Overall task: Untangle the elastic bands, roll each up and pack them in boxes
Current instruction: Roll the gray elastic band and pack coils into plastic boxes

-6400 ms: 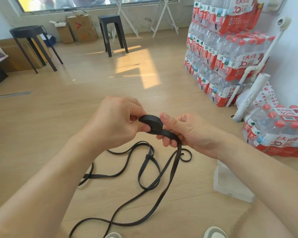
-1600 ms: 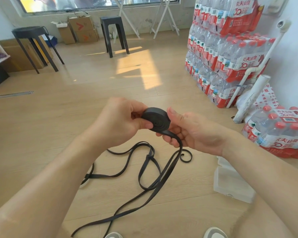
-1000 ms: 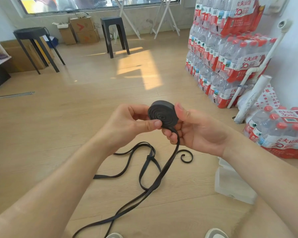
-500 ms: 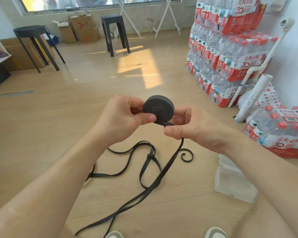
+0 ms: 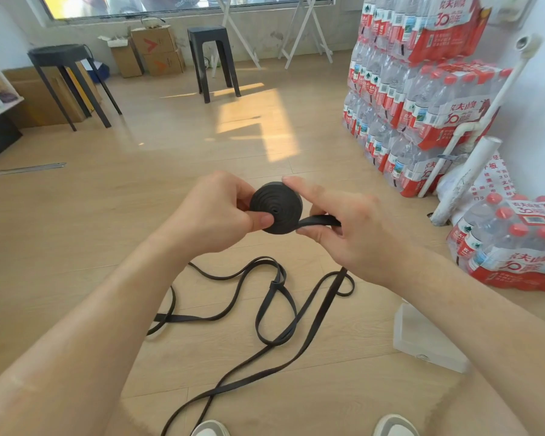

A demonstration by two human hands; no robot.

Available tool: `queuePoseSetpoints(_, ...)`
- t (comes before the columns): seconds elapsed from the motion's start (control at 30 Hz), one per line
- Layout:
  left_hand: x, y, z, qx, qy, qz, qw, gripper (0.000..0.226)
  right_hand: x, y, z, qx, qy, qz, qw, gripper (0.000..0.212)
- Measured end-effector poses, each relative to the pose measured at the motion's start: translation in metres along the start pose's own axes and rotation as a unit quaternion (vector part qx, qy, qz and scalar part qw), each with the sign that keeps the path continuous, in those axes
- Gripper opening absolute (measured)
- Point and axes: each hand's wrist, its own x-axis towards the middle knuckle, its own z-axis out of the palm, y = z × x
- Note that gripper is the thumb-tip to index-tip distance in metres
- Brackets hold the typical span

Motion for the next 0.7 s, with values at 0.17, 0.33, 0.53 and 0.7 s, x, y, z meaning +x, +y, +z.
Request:
queuePoseSetpoints(0.17, -0.002, 0.002, -0.006, 0.047, -0.081, -0.008, 0.996, 0.008, 0.002, -0.002, 0.001, -0.001, -0.047, -0.025, 0.999, 0.063)
queuePoseSetpoints(0.33, -0.003, -0.002, -0.004, 0.035, -0.105, 0.009, 0.994, 0.01, 0.004, -0.003, 0.002, 0.053, -0.037, 0.015, 0.998, 0.058)
queuePoseSetpoints(0.53, -0.002, -0.007, 0.007, 0.007, 0.011, 0.125, 0.992, 0.047, 0.008, -0.005, -0.006, 0.194, 0.025, 0.195, 0.961, 0.047)
queuePoseSetpoints(0.7, -0.008, -0.002, 0.014, 0.162, 0.113, 0.329, 0.923, 0.046, 0.01, -0.007, -0.01, 0.329, 0.017, 0.276, 0.903, 0.028)
